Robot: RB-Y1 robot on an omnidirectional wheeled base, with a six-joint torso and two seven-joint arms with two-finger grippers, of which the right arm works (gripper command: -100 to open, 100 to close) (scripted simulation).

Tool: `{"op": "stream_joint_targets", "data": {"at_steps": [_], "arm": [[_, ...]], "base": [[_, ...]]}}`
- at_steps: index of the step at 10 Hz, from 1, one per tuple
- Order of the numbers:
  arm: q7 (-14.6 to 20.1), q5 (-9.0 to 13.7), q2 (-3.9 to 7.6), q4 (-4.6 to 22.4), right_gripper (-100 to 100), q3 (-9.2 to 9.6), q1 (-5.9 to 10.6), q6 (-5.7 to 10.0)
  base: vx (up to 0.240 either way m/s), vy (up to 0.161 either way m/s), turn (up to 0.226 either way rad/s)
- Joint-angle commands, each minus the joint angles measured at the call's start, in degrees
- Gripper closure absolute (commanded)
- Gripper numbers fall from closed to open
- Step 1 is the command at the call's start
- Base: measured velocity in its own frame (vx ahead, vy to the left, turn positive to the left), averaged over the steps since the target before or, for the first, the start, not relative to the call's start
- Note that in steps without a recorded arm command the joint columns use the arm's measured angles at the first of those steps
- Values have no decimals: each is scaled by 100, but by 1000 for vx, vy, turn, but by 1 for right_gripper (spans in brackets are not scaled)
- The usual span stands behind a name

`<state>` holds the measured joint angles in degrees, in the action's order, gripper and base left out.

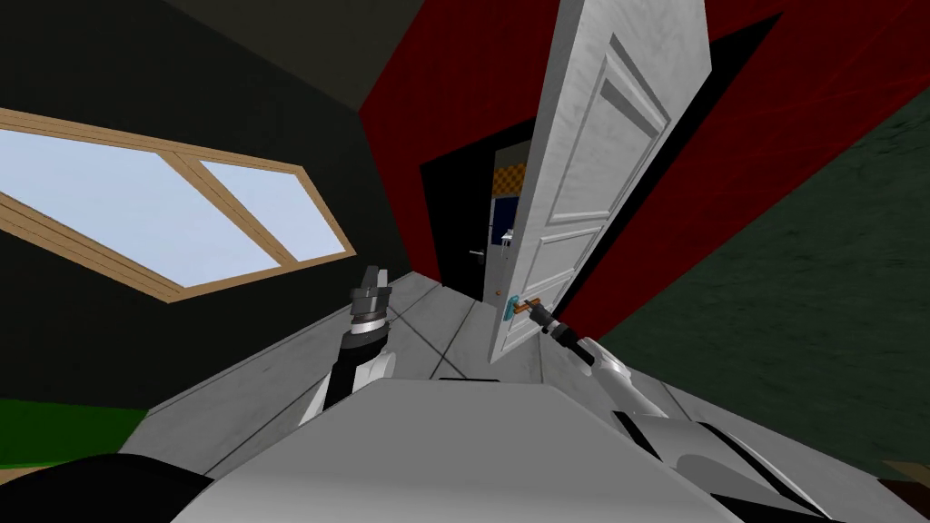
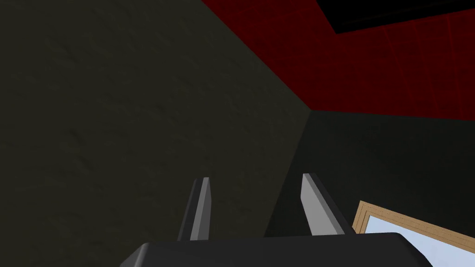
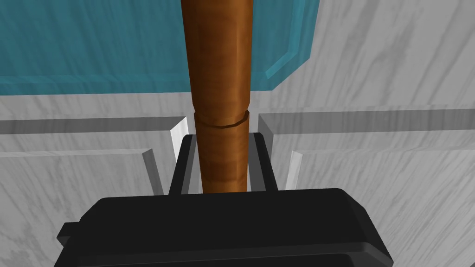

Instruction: Pull the door open

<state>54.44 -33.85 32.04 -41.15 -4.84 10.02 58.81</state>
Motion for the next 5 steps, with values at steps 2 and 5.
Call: {"op": "stream_joint_targets", "data": {"at_steps": [2, 5], "arm": [[54, -68, 46, 57, 100, -34, -56, 214], [94, -132, 99, 149, 100, -82, -78, 428]], "base": [[-188, -144, 168], [-158, -134, 124]]}}
